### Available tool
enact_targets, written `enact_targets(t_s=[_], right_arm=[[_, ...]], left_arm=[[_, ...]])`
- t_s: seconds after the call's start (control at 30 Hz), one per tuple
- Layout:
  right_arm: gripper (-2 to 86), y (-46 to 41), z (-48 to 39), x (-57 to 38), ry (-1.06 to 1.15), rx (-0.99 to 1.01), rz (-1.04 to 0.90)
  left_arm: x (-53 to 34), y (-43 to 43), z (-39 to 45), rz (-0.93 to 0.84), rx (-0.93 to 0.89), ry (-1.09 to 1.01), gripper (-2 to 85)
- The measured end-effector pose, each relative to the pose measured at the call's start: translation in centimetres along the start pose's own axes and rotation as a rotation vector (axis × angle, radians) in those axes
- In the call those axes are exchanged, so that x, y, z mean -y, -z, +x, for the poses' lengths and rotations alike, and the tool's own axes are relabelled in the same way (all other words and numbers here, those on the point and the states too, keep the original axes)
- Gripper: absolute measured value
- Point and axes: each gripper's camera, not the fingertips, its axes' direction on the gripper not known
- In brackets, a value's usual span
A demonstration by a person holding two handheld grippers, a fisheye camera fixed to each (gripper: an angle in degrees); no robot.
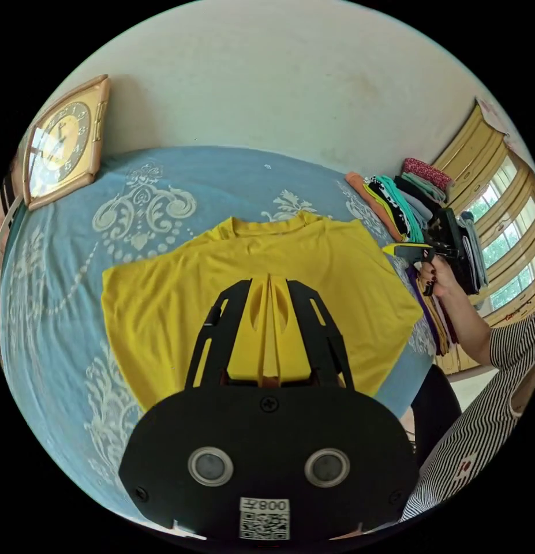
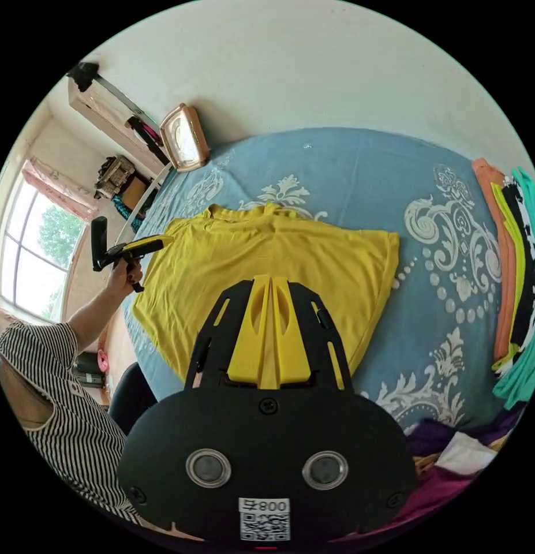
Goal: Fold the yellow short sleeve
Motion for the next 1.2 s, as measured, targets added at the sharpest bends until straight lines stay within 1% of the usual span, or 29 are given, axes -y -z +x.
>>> enact_targets(t_s=[0.07, 0.13, 0.17, 0.2, 0.23, 0.27, 0.3, 0.33, 0.37, 0.43, 0.5, 0.57, 0.63, 0.7, 0.83, 0.87, 0.93, 1.03, 1.1, 1.13, 1.2], right_arm=[[3.1, 2.9, 0.2, -6.7, -0.041, 0.035, -0.028], [3.4, 4.1, 0.3, -11.3, -0.094, 0.067, -0.062], [3.5, 3.8, 0.6, -13.8, -0.133, 0.057, -0.129], [3.6, 3.5, 0.8, -14.9, -0.152, 0.03, -0.17], [3.7, 3.0, 1.6, -16.6, -0.204, -0.016, -0.222], [3.7, 4.1, 2.2, -17.6, -0.246, 0.064, -0.162], [3.7, 4.9, 2.3, -17.9, -0.258, 0.09, -0.141], [3.6, 6.8, 2.0, -18.3, -0.253, 0.075, -0.086], [3.5, 8.6, 1.5, -18.9, -0.249, 0.006, -0.034], [3.3, 10.4, 1.2, -20.0, -0.26, -0.08, -0.011], [3.6, 10.9, 1.8, -21.0, -0.291, -0.111, -0.027], [4.6, 11.3, 3.2, -22.0, -0.345, -0.061, -0.031], [5.4, 11.5, 4.1, -22.5, -0.376, -0.038, -0.013], [5.5, 11.3, 4.8, -22.6, -0.388, -0.004, -0.014], [3.3, 10.6, 5.7, -22.2, -0.387, 0.008, -0.081], [2.6, 10.8, 5.9, -22.2, -0.377, 0.008, -0.075], [2.0, 11.3, 6.0, -22.3, -0.364, 0.019, -0.065], [1.4, 12.2, 6.3, -22.6, -0.355, 0.059, -0.048], [1.1, 13.3, 6.3, -22.6, -0.343, 0.098, -0.017], [1.0, 14.2, 6.1, -22.6, -0.328, 0.113, 0.012], [0.9, 15.5, 5.8, -22.4, -0.302, 0.136, 0.045]], left_arm=[[-4.2, 1.6, -0.2, -0.005, -0.016, 0.075, 0.3], [-8.4, 2.4, -0.5, -0.026, -0.01, 0.163, 0.3], [-10.8, 2.2, -0.7, -0.072, 0.032, 0.23, 0.3], [-12.8, 1.3, -1.0, -0.161, 0.102, 0.264, 0.3], [-13.7, 1.0, -1.0, -0.186, 0.12, 0.283, 0.4], [-14.8, 1.5, -1.1, -0.12, 0.055, 0.339, 0.4], [-15.3, 2.0, -1.0, -0.101, 0.018, 0.389, 0.5], [-15.5, 2.4, -0.7, -0.079, 0.02, 0.39, 0.6], [-16.0, 3.2, 0.3, -0.031, 0.045, 0.384, 0.8], [-17.1, 3.6, 1.4, -0.017, 0.067, 0.389, 1.2], [-19.2, 3.0, 2.1, -0.018, 0.064, 0.448, 1.8], [-20.8, 2.1, 2.3, -0.013, 0.054, 0.495, 1.9], [-22.0, 0.6, 2.3, -0.053, 0.074, 0.54, 1.6], [-22.9, -1.5, 2.6, -0.132, 0.091, 0.554, 0.9], [-23.8, -2.0, 4.4, -0.097, 0.125, 0.571, 0.8], [-24.1, -1.9, 5.5, -0.079, 0.16, 0.559, 0.9], [-24.1, -2.1, 7.5, -0.055, 0.16, 0.507, 1.2], [-23.0, -4.4, 12.8, -0.047, 0.042, 0.343, 2.3], [-20.9, -8.5, 18.9, -0.1, -0.107, 0.134, 3.8], [-20.4, -9.6, 20.6, -0.11, -0.139, 0.078, 4.2], [-18.0, -14.0, 28.0, -0.144, -0.232, -0.159, 6.0]])
